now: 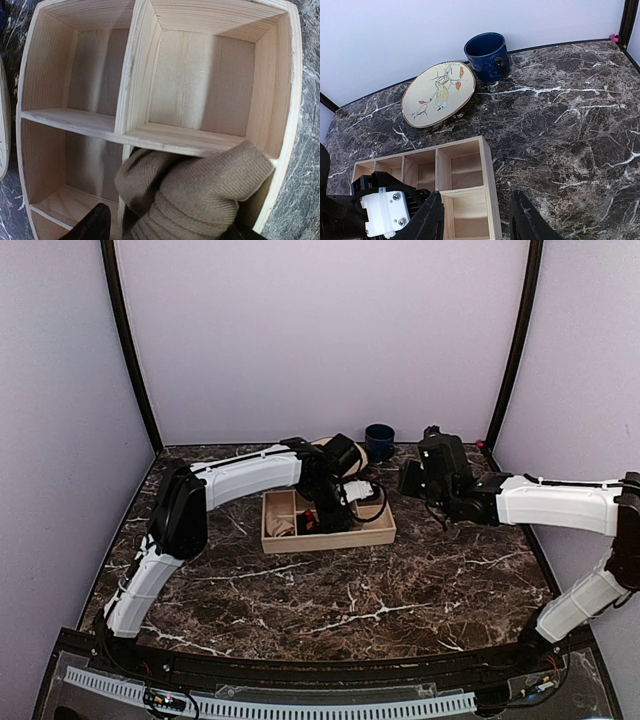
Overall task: Roll the socks
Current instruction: Place the sock in the storage box, then adjust the sock in the storage box.
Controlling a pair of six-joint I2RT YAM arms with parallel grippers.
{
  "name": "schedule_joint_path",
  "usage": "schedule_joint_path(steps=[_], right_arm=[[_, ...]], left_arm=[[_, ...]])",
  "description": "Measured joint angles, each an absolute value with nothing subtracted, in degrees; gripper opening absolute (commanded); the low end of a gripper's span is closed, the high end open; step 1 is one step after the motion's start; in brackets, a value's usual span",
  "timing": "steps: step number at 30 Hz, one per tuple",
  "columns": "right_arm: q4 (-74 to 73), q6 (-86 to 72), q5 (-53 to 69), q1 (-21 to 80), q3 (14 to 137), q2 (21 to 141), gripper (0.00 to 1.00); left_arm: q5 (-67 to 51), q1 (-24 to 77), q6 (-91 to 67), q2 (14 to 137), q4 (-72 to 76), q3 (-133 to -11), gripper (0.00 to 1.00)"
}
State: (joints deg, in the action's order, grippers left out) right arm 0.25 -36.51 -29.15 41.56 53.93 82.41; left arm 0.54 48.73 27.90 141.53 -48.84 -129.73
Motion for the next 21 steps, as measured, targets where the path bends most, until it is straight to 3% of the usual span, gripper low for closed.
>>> schedule_joint_path(steps=[21], right_arm=[[0.9,-36.5,-28.2,41.6,54.1,85.3,0.42]], left_arm=[[-0.1,48.1,26.1,135.2,-52.9,-130.1,0.70]])
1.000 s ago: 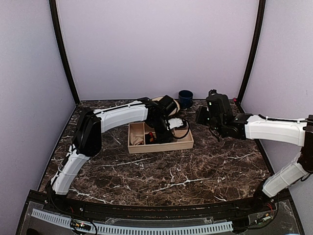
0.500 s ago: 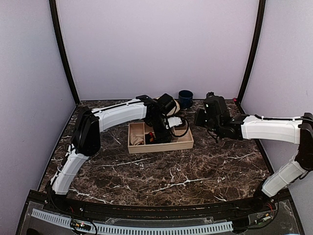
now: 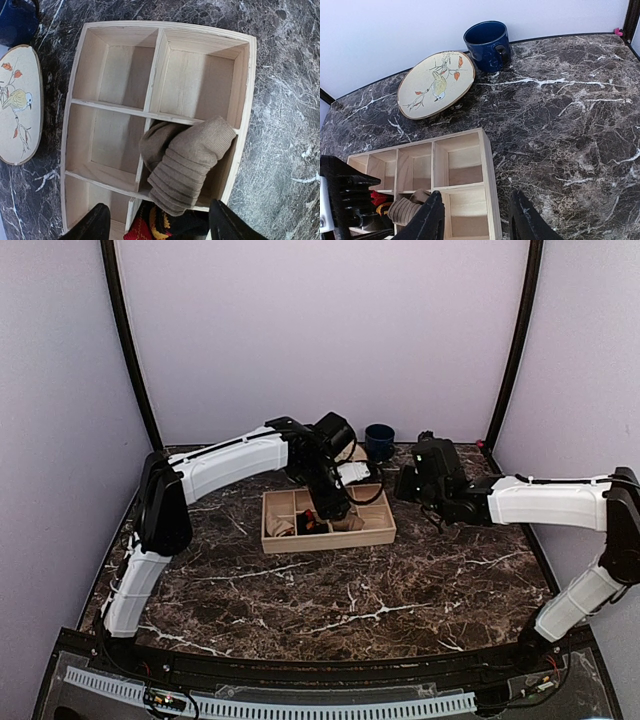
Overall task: Roll the socks
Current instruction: Adjust the sock in the storage box.
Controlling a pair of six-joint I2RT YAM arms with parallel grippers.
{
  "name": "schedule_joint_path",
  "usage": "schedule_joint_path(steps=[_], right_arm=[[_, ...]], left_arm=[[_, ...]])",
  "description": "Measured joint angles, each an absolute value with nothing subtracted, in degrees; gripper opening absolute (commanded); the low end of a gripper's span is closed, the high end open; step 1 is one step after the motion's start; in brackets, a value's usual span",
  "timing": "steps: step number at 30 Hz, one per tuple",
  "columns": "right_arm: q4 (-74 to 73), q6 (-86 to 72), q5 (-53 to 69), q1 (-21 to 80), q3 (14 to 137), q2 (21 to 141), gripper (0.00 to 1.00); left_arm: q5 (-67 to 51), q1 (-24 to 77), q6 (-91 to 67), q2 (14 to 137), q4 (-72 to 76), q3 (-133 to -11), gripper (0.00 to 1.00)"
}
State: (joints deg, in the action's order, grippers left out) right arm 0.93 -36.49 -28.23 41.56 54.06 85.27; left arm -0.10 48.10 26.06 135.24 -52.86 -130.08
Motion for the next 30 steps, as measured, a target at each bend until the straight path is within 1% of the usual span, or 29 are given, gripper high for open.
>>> schedule_joint_path(steps=[4,6,8,9,10,11,14,15,19,21,24,30], right_arm=[[1.5,-36.1,-27.4,41.6,54.3,86.6,0.37],[1.5,-35.6,-26.6,41.6,55.5,87.9,0.33],[1.5,-34.8,-25.8,41.9,57.5,89.9,0.27],[1.7,-34.3,-25.4,42.0,58.3,90.8,0.23],[1.6,-34.0,-25.0,42.2,59.7,92.2,0.16],[1.4,-33.6,-24.4,42.4,61.3,93.7,0.12],[0.3,-32.9,-22.9,43.4,66.6,98.2,0.05],[-0.3,-32.8,-22.2,43.7,68.4,99.6,0.04],[-3.0,-32.1,-20.4,45.4,74.7,103.9,0.02],[-4.4,-32.2,-19.5,46.5,77.2,105.8,0.01],[-6.8,-32.9,-18.2,47.5,78.9,107.9,0.01],[-12.7,-34.4,-16.1,48.1,81.5,112.8,0.01]], left_arm=[[2.1,47.3,23.6,132.7,-51.5,-126.2,0.67],[3.6,46.5,21.6,129.7,-49.8,-121.5,0.63],[5.4,45.4,19.2,126.1,-47.5,-116.2,0.62],[6.6,45.0,17.8,123.9,-45.6,-113.0,0.59],[7.7,44.7,16.3,121.7,-43.8,-110.0,0.55],[8.8,44.3,15.0,119.9,-42.7,-107.8,0.52],[12.3,43.6,10.7,114.0,-37.6,-100.2,0.44],[13.3,43.7,9.2,112.3,-36.4,-98.1,0.43],[15.8,43.9,4.6,107.6,-32.9,-91.4,0.42],[16.4,44.0,2.9,105.8,-31.7,-88.4,0.40],[16.8,44.0,1.0,104.4,-30.8,-85.5,0.35],[16.7,44.0,-2.4,102.3,-29.5,-80.0,0.34]])
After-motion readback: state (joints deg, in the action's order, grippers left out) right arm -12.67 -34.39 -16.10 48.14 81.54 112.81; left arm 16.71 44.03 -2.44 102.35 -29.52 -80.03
